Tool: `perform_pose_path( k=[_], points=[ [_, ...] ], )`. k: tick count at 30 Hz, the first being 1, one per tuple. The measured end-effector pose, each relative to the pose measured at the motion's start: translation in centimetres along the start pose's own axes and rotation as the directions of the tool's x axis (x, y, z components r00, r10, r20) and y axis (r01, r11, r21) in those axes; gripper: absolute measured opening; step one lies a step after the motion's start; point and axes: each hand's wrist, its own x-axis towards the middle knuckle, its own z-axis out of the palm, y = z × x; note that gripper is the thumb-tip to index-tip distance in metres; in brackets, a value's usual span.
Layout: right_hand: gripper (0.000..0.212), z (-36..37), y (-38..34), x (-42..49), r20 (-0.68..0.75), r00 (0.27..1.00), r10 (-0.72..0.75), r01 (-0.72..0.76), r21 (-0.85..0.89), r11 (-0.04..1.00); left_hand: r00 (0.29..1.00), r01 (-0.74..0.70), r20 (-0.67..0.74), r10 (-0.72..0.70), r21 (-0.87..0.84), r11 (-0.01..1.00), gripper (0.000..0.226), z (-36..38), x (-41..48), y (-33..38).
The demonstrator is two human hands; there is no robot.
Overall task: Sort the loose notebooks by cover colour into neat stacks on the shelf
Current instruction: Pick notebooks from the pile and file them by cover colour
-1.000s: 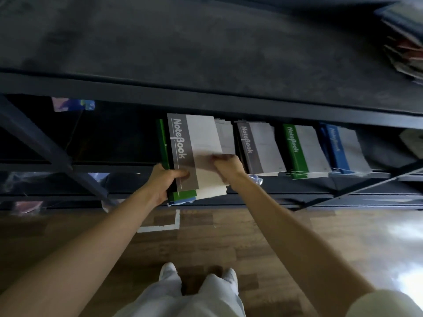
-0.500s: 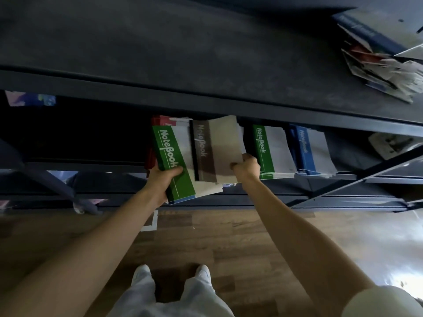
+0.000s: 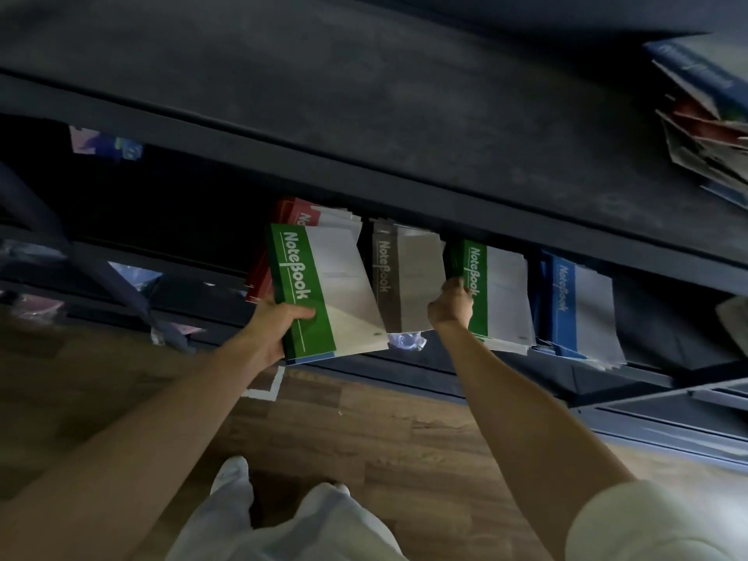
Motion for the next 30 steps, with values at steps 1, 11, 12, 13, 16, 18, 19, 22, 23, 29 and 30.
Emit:
perform_pose_path(
  k=[1, 11, 12, 13, 16, 18, 19, 22, 23, 29, 30],
  points=[
    [0.037, 0.5, 0.2, 0.5, 0.034, 0.999, -0.008, 0.009, -0.035, 0.999, 1.0, 0.004, -0.007, -0.004, -0.013, 1.0, 0.057, 0.3, -0.1, -0.3],
    [0.031, 2.3, 1.4, 1.0, 0.127, 0.981, -0.147, 0.157, -0.077, 0.985, 0.996, 0.051, -0.07, -0.05, 0.021, 0.998, 0.044, 2.1, -1.8, -2.7],
    [0.032, 2.0, 1.4, 0.6, 0.115, 0.981, -0.157, 0.165, -0.057, 0.985, 0.996, 0.051, -0.076, -0.049, 0.025, 0.998, 0.044, 2.3, -2.0, -2.8],
    [0.033, 1.6, 1.3, -0.1, 0.107, 0.982, -0.158, 0.162, -0.03, 0.986, 0.996, 0.048, -0.083, -0.046, 0.031, 0.998, 0.043, 2.5, -2.2, -3.0],
    [0.038, 0.1, 0.5, -2.9, 0.266, 0.962, -0.061, 0.025, 0.138, 0.99, 0.997, 0.038, -0.073, -0.034, 0.059, 0.998, 0.039, 3.2, -2.9, -3.2],
    [0.038, -0.7, 0.2, -4.9, 0.461, 0.887, 0.025, -0.122, 0.182, 0.976, 0.998, 0.033, -0.052, -0.029, 0.082, 0.996, 0.036, 3.5, -3.1, -3.3],
    [0.039, -0.8, 0.4, -5.7, 0.501, 0.865, 0.022, -0.133, 0.188, 0.973, 0.999, 0.025, -0.038, -0.022, 0.094, 0.995, 0.034, 3.7, -3.1, -3.4],
    [0.045, -1.3, 1.7, -7.5, 0.406, 0.913, -0.039, -0.082, 0.276, 0.958, 1.0, -0.017, 0.011, 0.016, 0.126, 0.992, 0.034, 4.5, -3.3, -3.6],
    [0.046, -1.7, 2.3, -8.0, 0.353, 0.935, -0.044, -0.061, 0.281, 0.958, 0.999, -0.027, 0.028, 0.023, 0.139, 0.99, 0.037, 4.8, -3.4, -3.8],
    [0.034, -4.3, 5.9, -9.7, 0.226, 0.971, 0.079, -0.156, 0.346, 0.925, 0.989, -0.074, 0.141, 0.042, 0.228, 0.971, 0.045, 7.0, -3.8, -5.0],
    [0.032, -4.7, 6.5, -9.7, 0.22, 0.968, 0.116, -0.188, 0.341, 0.921, 0.989, -0.073, 0.145, 0.038, 0.245, 0.967, 0.045, 7.4, -3.8, -5.2]
  ],
)
